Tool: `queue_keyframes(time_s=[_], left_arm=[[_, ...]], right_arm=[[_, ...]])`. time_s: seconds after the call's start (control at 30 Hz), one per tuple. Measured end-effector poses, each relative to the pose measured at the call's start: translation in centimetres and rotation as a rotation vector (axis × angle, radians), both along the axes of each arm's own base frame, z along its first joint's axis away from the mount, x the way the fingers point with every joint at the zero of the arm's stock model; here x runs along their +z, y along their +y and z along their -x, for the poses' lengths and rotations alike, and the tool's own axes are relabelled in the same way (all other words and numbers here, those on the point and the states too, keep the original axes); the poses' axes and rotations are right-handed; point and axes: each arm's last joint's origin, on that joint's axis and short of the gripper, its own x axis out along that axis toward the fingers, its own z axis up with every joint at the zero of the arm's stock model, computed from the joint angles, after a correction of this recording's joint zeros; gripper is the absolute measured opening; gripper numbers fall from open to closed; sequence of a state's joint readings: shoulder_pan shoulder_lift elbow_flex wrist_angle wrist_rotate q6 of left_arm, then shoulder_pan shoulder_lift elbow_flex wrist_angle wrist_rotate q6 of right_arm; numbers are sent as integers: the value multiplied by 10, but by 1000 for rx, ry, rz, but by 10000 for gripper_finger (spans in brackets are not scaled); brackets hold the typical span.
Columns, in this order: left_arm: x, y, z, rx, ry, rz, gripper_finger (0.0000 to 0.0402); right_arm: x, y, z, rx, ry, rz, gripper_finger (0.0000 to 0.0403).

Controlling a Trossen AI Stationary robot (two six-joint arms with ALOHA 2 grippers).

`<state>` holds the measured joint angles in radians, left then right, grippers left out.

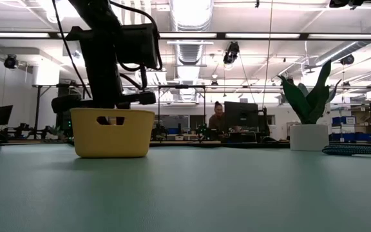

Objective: Pick and place USB-C Cables
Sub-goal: Put the green USB cable into the orange bin

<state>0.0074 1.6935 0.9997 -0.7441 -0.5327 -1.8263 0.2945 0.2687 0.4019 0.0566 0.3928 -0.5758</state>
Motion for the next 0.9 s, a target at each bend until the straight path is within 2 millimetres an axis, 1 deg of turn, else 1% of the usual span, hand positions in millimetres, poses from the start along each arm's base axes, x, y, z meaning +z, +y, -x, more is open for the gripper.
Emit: queue_keyframes(time_s=[0.73, 0.9], left_arm=[[0, 0, 0, -1, -2, 0, 20], [0, 0, 0, -1, -2, 0, 40]], right_arm=[[0, 0, 0, 0, 0, 0, 9], [0, 0, 0, 0, 0, 0, 9]])
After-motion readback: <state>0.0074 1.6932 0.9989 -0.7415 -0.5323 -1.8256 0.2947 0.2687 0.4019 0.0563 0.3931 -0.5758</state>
